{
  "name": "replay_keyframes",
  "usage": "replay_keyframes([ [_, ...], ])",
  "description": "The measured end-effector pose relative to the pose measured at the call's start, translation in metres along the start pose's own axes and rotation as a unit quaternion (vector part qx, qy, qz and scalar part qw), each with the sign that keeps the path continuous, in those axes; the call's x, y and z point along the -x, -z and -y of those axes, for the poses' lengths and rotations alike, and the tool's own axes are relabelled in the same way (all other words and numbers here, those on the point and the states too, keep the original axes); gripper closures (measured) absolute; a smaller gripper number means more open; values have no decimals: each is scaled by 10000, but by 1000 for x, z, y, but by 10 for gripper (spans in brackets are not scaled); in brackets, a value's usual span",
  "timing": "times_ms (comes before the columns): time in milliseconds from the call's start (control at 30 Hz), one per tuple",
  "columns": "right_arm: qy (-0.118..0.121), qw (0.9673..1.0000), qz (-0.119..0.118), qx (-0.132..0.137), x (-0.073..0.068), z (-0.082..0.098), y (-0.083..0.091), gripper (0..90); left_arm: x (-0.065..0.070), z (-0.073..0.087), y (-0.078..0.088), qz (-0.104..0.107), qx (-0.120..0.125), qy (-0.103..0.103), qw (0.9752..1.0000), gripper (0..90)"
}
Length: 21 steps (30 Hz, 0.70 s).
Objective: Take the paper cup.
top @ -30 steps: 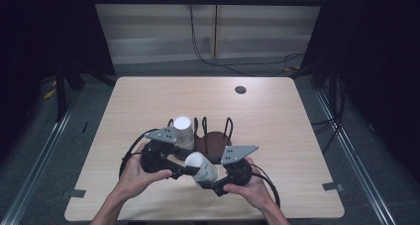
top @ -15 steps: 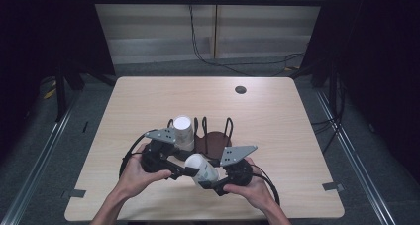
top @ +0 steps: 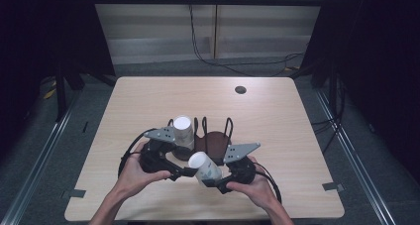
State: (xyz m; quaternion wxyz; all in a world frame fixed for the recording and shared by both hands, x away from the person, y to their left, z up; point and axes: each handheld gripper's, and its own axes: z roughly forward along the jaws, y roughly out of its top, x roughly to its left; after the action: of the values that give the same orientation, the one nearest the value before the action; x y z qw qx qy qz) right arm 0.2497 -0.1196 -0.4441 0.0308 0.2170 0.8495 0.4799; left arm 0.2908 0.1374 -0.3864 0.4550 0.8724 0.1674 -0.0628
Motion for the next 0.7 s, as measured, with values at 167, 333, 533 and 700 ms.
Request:
replay_keyframes([
  [167,-22,9999,112,-95,0,1,4,314,-2,3,7,-174,23,41,9998,213],
  [333,32,9997,152,-213,1,0,6,314,-4,7,10,-218,15,4,9998,213],
  [533,-5,9989,216,-424,11,0,8,312,-5,7,12,-327,-193,-109,9992,212],
  [700,105,9981,267,-547,12,-8,9,312,-6,9,11,-382,-325,-201,9985,212],
])
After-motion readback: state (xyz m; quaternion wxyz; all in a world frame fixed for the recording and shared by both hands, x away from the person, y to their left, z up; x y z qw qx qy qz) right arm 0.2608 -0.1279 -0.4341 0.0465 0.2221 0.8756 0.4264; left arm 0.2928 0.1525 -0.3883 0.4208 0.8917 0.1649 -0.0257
